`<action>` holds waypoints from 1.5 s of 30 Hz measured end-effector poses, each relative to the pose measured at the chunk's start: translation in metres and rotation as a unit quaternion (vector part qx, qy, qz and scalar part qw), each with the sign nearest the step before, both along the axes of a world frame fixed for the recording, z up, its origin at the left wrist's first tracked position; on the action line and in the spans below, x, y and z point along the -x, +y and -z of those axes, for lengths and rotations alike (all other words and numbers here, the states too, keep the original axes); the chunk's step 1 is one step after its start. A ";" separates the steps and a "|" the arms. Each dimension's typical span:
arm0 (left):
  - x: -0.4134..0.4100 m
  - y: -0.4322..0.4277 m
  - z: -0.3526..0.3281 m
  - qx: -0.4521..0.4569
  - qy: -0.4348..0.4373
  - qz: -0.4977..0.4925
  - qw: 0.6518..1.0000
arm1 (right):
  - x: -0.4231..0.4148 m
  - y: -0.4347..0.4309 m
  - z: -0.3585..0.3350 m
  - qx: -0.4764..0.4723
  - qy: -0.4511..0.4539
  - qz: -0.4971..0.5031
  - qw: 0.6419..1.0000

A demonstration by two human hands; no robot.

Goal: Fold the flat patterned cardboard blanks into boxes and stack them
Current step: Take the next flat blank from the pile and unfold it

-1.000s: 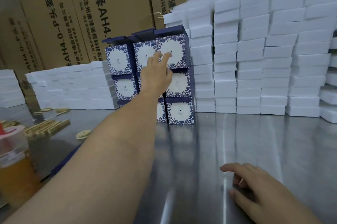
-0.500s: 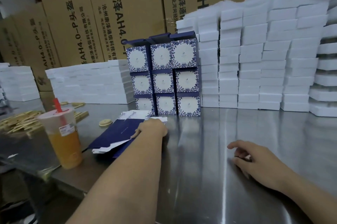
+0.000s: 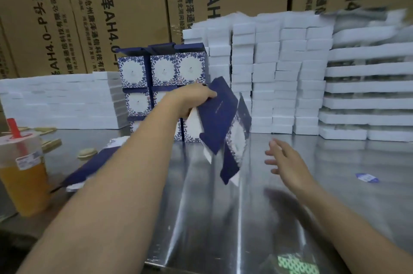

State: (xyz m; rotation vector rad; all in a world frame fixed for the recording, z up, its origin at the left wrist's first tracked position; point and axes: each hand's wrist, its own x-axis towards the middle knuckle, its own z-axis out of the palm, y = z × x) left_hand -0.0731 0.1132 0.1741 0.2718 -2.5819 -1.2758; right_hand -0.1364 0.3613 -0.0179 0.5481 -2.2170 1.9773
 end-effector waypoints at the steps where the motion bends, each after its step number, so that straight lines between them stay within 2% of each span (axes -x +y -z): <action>1: 0.003 0.003 0.020 -0.111 0.035 0.017 0.993 | 0.003 0.002 -0.002 0.024 -0.006 0.009 1.000; 3: 0.011 0.012 0.070 -0.259 0.069 0.017 0.963 | 0.007 0.008 -0.005 0.045 -0.003 0.032 0.998; 5: 0.019 0.025 0.122 -0.363 0.074 0.006 0.929 | 0.012 0.012 -0.005 0.069 -0.013 0.048 0.996; 7: 0.025 0.040 0.157 -0.417 0.056 -0.003 0.907 | 0.015 0.017 -0.007 0.060 -0.010 0.061 0.996; 10: 0.032 0.052 0.171 -0.428 0.040 0.023 0.903 | 0.003 0.021 -0.014 -0.016 0.029 0.063 0.997; 12: 0.028 0.063 0.167 -0.418 0.047 0.072 0.904 | -0.012 0.017 -0.022 -0.031 0.044 0.061 0.997; 14: 0.022 0.079 0.162 -0.384 0.048 0.115 0.915 | -0.024 0.012 -0.032 0.021 -0.002 0.018 1.000; 17: 0.015 0.108 0.154 -0.377 0.112 0.120 0.912 | -0.045 0.006 -0.049 0.146 -0.069 -0.144 0.976; 20: 0.016 0.135 0.154 -0.295 0.228 0.063 0.926 | -0.066 -0.008 -0.056 0.181 -0.106 -0.240 0.948; 24: 0.012 0.139 0.156 -0.249 0.301 0.041 0.920 | -0.081 -0.016 -0.060 0.202 -0.120 -0.294 0.926; 27: 0.016 0.123 0.155 -0.170 0.343 -0.010 0.924 | -0.075 -0.001 -0.065 0.215 -0.089 -0.304 0.924; 31: 0.013 0.103 0.151 -0.049 0.380 -0.139 0.913 | -0.061 0.018 -0.070 0.222 -0.066 -0.296 0.927; 33: 0.010 0.101 0.148 -0.003 0.396 -0.176 0.901 | -0.053 0.023 -0.068 0.211 -0.080 -0.288 0.931; 36: 0.011 0.097 0.150 0.023 0.430 -0.160 0.888 | -0.039 0.023 -0.060 0.120 -0.062 -0.203 0.970; 39: 0.017 0.084 0.146 -0.067 0.433 -0.117 0.891 | -0.020 0.027 -0.052 0.119 -0.007 -0.042 0.992; 42: 0.016 0.066 0.137 -0.263 0.302 -0.054 0.915 | -0.010 0.037 -0.047 0.077 0.077 0.079 0.991; 43: 0.016 0.062 0.138 -0.283 0.244 -0.032 0.927 | -0.009 0.038 -0.046 0.052 0.110 0.101 0.987; 45: 0.019 0.059 0.143 -0.238 0.190 0.011 0.952 | -0.004 0.040 -0.043 0.015 0.157 0.129 0.979</action>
